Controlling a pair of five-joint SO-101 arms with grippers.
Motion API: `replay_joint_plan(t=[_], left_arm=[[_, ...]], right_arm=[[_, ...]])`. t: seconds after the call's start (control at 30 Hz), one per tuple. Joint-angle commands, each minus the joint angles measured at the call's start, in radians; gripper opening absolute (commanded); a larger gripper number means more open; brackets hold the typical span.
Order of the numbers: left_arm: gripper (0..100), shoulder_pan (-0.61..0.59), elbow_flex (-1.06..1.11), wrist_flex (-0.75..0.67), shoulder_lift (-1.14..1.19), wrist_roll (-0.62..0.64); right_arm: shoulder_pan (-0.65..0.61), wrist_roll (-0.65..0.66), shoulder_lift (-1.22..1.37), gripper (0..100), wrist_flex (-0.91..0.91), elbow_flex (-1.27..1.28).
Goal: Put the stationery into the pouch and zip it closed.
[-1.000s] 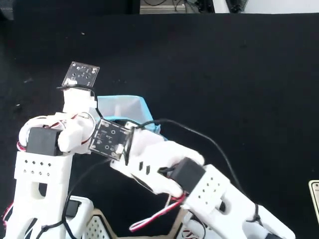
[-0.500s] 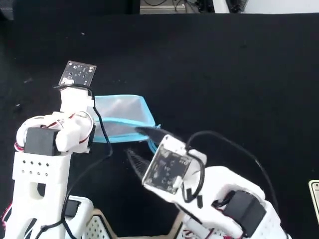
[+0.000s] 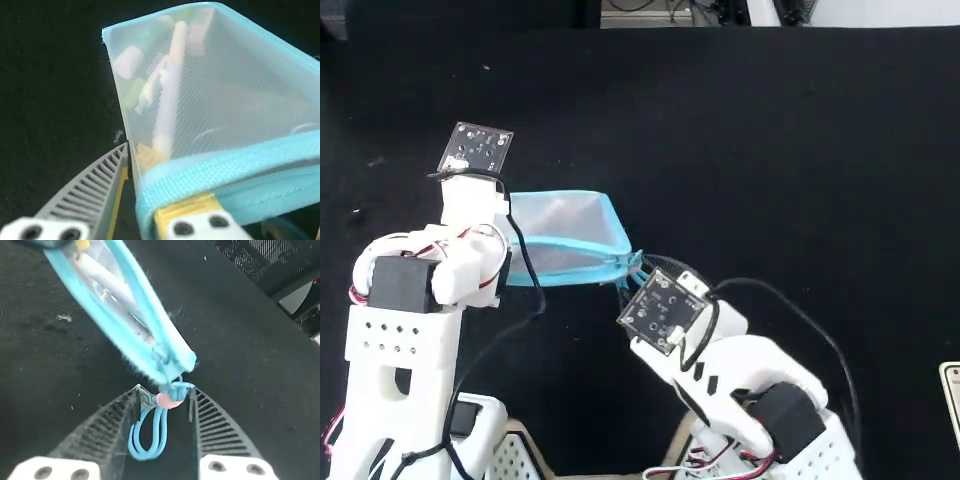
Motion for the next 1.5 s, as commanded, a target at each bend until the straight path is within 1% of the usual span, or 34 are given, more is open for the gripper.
replay_joint_plan(t=[0.0, 0.07, 0.23, 0.4, 0.83, 0.93, 0.97, 1.07, 1.13, 1.17, 1.3, 1.47], left_arm=[[3, 0.013, -0.021, 0.002, 0.003, 0.008], [3, 0.013, -0.021, 0.002, 0.003, 0.008], [3, 0.013, -0.022, 0.002, 0.003, 0.006], [3, 0.013, -0.021, 0.002, 0.003, 0.006], [3, 0.013, -0.019, 0.003, 0.003, 0.006], [3, 0.013, -0.019, 0.003, 0.003, 0.006], [3, 0.013, -0.019, 0.003, 0.003, 0.006], [3, 0.013, -0.019, 0.003, 0.003, 0.006], [3, 0.013, -0.019, 0.003, 0.003, 0.006], [3, 0.013, -0.019, 0.003, 0.003, 0.006], [3, 0.013, -0.019, 0.002, 0.003, 0.006], [3, 0.013, -0.019, 0.002, 0.003, 0.006]], right_arm=[[0.057, -0.038, -0.124, 15.6, -0.094, 0.122], [0.080, -0.048, -0.179, 15.6, -0.127, 0.176], [0.086, -0.046, -0.303, 15.6, -0.203, 0.318], [0.089, -0.044, -0.366, 15.6, -0.338, 0.450], [0.121, -0.044, -0.351, 15.5, -0.477, 0.466], [0.121, -0.043, -0.351, 14.9, -0.477, 0.464], [0.121, -0.043, -0.351, 13.3, -0.474, 0.460], [0.121, -0.021, -0.351, 0.8, -0.473, 0.443], [0.121, -0.009, -0.351, 2.5, -0.434, 0.415], [0.121, -0.006, -0.351, 1.1, -0.405, 0.397], [0.117, -0.008, -0.354, 1.1, -0.285, 0.326], [0.117, -0.008, -0.354, 1.1, -0.255, 0.312]])
